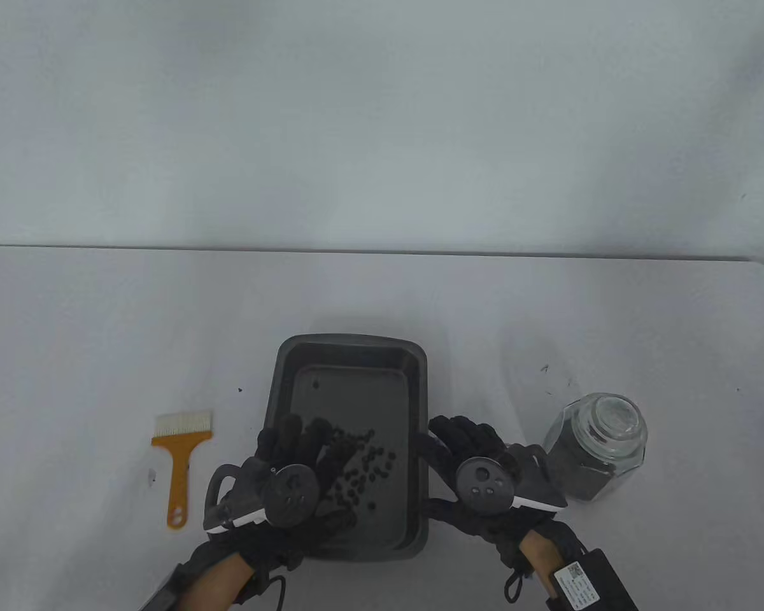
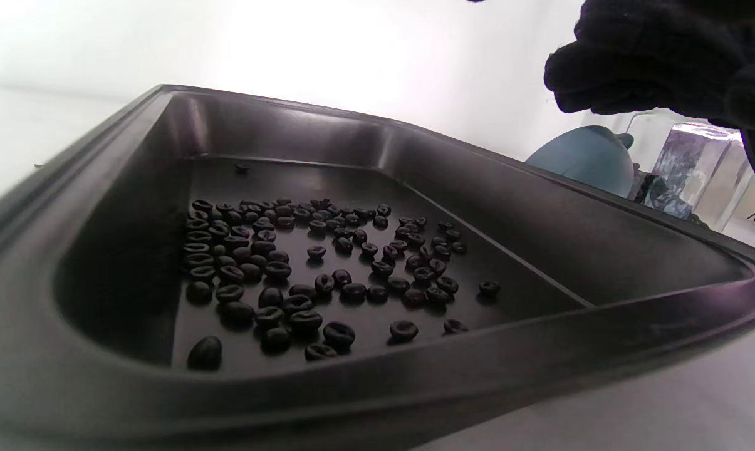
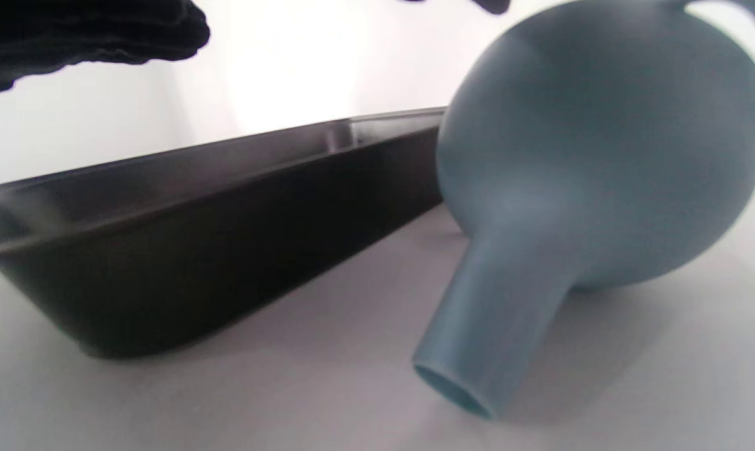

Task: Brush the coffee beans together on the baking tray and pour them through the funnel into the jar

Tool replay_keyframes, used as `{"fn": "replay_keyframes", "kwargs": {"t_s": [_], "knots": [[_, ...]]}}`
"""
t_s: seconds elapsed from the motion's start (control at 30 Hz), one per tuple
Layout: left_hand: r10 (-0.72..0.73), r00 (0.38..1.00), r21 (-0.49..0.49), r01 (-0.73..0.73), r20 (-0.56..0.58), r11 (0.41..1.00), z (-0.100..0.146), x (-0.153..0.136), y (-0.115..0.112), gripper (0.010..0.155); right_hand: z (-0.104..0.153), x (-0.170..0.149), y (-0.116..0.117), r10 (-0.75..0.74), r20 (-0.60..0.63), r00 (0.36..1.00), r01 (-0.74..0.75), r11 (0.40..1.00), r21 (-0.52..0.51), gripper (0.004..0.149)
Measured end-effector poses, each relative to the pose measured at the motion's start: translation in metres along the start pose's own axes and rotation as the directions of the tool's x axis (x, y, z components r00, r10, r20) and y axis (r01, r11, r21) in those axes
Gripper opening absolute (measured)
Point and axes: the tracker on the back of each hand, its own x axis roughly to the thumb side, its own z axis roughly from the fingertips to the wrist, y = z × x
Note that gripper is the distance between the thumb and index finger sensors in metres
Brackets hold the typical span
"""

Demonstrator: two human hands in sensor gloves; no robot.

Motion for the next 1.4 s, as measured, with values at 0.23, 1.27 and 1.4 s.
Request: {"fn": "replay_keyframes", "kwargs": {"t_s": [0.23, 1.27, 1.4], "knots": [[-0.002, 1.000, -0.010, 0.002, -0.004, 1.000, 0.000, 0.002, 0.000, 0.091, 0.002, -0.001, 0.000, -0.006, -0.003, 1.000, 0.005, 1.000, -0.006, 0.085], [0.000, 1.000, -0.009, 0.000, 0.004, 1.000, -0.001, 0.003, 0.001, 0.091, 0.067, -0.060, -0.127, 0.225, -0.458, 0.860, -0.282, 0.958, -0.058, 0.089], [-0.001, 1.000, -0.007, 0.001, 0.002, 1.000, -0.001, 0.003, 0.001, 0.091, 0.079, -0.101, -0.135, 0.172, -0.600, 0.782, -0.176, 0.983, 0.052, 0.090]]}}
